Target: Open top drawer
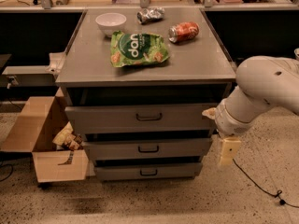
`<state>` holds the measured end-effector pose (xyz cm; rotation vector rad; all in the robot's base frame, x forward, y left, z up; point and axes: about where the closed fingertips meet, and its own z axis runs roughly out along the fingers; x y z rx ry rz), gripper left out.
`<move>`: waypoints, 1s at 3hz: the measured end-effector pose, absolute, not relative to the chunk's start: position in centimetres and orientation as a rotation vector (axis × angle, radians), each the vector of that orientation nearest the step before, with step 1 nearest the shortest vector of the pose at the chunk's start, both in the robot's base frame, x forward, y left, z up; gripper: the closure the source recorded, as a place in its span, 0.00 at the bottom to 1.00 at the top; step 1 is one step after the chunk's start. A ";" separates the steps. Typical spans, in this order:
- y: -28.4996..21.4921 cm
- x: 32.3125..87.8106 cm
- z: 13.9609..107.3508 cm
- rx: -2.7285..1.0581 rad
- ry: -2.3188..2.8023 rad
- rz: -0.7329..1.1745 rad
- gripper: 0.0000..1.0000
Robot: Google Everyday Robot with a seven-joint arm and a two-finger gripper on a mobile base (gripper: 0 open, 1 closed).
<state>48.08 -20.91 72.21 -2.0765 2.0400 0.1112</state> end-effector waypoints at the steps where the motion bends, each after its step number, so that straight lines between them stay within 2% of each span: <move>1: -20.9 51.5 71.4 -2.118 1.991 0.065 0.00; 3: -20.4 58.4 68.8 -2.091 1.950 0.032 0.00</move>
Offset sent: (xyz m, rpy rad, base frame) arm 0.1241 0.0048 -0.0368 -0.0047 -0.1066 0.0580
